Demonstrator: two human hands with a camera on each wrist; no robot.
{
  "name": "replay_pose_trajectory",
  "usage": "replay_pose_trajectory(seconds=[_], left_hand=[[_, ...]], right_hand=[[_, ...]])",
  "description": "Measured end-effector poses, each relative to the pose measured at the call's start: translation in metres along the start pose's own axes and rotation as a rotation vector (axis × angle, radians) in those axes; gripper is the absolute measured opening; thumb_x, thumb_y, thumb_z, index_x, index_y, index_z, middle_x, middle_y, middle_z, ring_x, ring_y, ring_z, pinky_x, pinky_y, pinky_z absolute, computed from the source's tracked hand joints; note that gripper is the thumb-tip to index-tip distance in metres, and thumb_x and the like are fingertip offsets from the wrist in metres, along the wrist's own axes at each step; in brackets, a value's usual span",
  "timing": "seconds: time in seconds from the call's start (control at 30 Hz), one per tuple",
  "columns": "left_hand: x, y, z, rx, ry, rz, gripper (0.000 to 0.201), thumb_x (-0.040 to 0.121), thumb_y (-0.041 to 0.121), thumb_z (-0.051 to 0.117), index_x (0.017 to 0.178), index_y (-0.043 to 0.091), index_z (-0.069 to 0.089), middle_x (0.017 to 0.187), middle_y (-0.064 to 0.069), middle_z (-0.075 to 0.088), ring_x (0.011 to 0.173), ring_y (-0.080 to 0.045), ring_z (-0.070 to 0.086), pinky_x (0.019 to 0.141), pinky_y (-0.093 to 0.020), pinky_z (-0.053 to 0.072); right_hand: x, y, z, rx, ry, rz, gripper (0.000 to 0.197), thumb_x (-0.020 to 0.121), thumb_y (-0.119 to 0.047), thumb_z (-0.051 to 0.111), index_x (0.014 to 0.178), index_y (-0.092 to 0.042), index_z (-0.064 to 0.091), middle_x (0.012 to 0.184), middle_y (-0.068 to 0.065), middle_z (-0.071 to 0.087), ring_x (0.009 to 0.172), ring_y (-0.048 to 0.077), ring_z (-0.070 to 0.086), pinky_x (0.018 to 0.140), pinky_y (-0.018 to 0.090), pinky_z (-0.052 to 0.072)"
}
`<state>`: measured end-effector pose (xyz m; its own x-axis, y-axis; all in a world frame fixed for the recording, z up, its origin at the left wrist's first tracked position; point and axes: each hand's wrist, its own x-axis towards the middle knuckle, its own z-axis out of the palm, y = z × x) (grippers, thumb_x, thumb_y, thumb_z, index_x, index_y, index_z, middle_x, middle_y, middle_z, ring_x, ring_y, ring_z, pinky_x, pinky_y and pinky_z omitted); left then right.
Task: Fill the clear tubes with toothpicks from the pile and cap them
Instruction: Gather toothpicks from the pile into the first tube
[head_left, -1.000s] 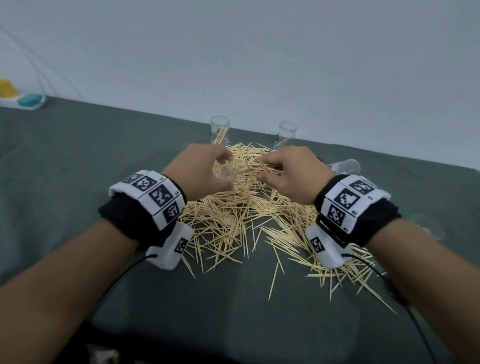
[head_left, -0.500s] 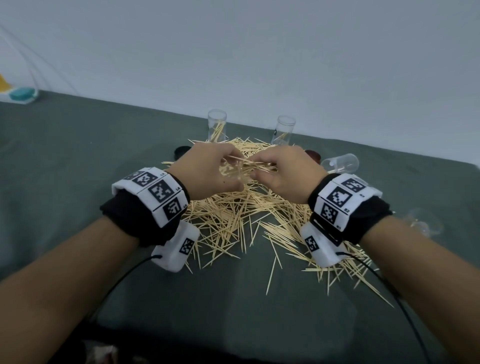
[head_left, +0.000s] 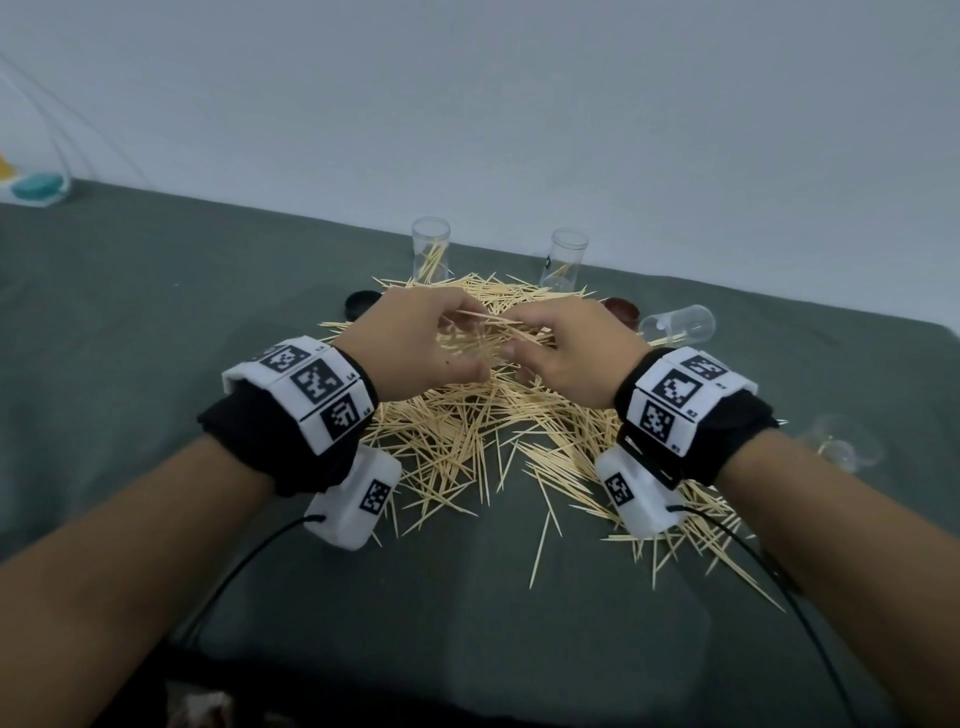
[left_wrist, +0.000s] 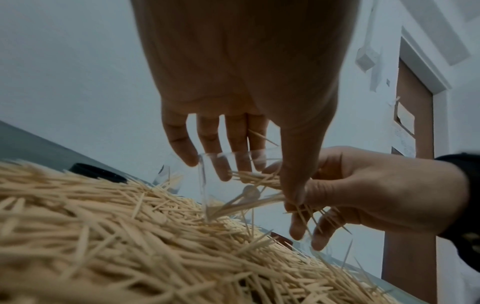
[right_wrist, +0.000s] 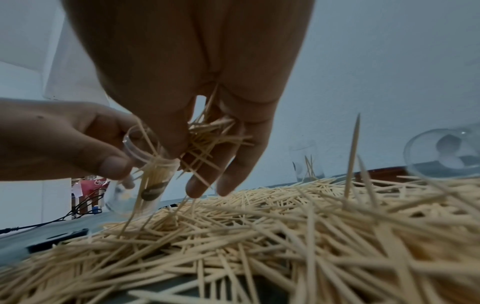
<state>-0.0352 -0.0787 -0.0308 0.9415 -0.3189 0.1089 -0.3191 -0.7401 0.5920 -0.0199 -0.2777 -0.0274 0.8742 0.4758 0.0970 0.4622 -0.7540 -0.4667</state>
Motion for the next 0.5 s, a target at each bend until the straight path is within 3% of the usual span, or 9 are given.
replay_pose_trajectory(seconds=[0.1,0.17,0.27,0.37,0.5], left_hand=[[0.0002,-0.0018,0.0011,-0.009,0.007,-0.011,0.055,0.073,0.041,0.082,0.121,0.025,0.061,0.104,0.014,0.064,0.099,-0.005,0.060,0.076,-0.008,0.040],[0.0008,-0.0031,0.0007,-0.001,0.013,-0.014,0.055,0.073,0.042,0.081,0.121,0.025,0.061,0.101,0.016,0.062,0.097,-0.004,0.059,0.074,-0.006,0.037],[0.0018,-0.0048,-0.0008,0.004,0.013,-0.027,0.054,0.074,0.041,0.081,0.121,0.024,0.061,0.102,0.016,0.061,0.098,-0.005,0.058,0.073,-0.008,0.036],[0.0014,-0.0046,-0.0003,0.003,0.008,-0.026,0.055,0.074,0.040,0.081,0.122,0.024,0.060,0.101,0.017,0.060,0.098,-0.005,0.057,0.077,-0.013,0.039],[0.0008,-0.0018,0.0014,0.011,-0.002,-0.015,0.053,0.074,0.042,0.081,0.120,0.025,0.060,0.103,0.014,0.063,0.096,-0.005,0.059,0.072,-0.007,0.039]], right_hand=[[-0.0004,-0.0030,-0.0029,0.013,0.012,0.003,0.024,0.092,-0.028,0.064,0.116,-0.031,0.067,0.078,-0.018,0.064,0.073,0.003,0.064,0.071,0.023,0.046],[-0.0010,-0.0037,-0.0058,0.010,0.028,0.007,0.030,0.090,-0.030,0.067,0.120,-0.031,0.066,0.088,-0.020,0.065,0.078,0.001,0.060,0.075,0.019,0.042],[-0.0022,-0.0033,-0.0074,-0.034,0.075,0.022,0.038,0.085,-0.034,0.071,0.122,-0.033,0.062,0.108,-0.007,0.064,0.096,0.004,0.054,0.084,0.020,0.039],[-0.0016,-0.0053,-0.0065,-0.040,0.093,0.045,0.029,0.083,-0.034,0.074,0.111,-0.029,0.066,0.096,-0.011,0.062,0.087,0.003,0.055,0.080,0.021,0.041],[0.0007,-0.0081,-0.0053,-0.046,0.062,0.022,0.013,0.086,-0.031,0.071,0.098,-0.026,0.074,0.072,-0.016,0.065,0.069,-0.001,0.060,0.067,0.016,0.046]])
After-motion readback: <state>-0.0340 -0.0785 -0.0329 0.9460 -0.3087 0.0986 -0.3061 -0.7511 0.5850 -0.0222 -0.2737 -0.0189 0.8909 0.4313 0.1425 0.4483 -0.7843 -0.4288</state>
